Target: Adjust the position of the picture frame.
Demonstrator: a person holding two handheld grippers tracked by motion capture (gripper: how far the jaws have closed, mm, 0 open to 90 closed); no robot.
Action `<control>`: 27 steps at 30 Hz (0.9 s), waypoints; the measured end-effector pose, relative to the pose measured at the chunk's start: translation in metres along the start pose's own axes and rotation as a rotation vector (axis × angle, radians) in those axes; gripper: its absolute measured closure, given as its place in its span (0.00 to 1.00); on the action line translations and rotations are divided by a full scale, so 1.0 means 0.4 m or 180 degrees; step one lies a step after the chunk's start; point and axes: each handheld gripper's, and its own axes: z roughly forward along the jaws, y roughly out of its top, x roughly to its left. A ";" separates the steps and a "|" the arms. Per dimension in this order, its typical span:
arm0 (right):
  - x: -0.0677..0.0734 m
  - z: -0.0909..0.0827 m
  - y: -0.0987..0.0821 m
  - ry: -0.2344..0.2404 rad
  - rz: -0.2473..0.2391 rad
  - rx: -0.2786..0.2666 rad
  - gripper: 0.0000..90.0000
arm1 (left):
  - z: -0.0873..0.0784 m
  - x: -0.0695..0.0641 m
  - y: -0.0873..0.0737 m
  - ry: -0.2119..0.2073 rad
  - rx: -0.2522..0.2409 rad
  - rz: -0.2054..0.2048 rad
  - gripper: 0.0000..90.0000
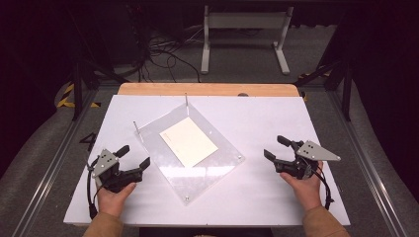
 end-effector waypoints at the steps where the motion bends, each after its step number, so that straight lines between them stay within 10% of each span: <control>1: 0.000 -0.001 0.000 -0.0021 -0.0010 -0.0014 0.29 | -0.001 0.002 0.000 -0.0002 -0.0001 -0.0011 0.08; 27: 0.029 0.085 0.053 0.0204 -0.0108 0.0129 0.25 | -0.004 -0.001 0.008 -0.0046 0.0031 0.0025 0.10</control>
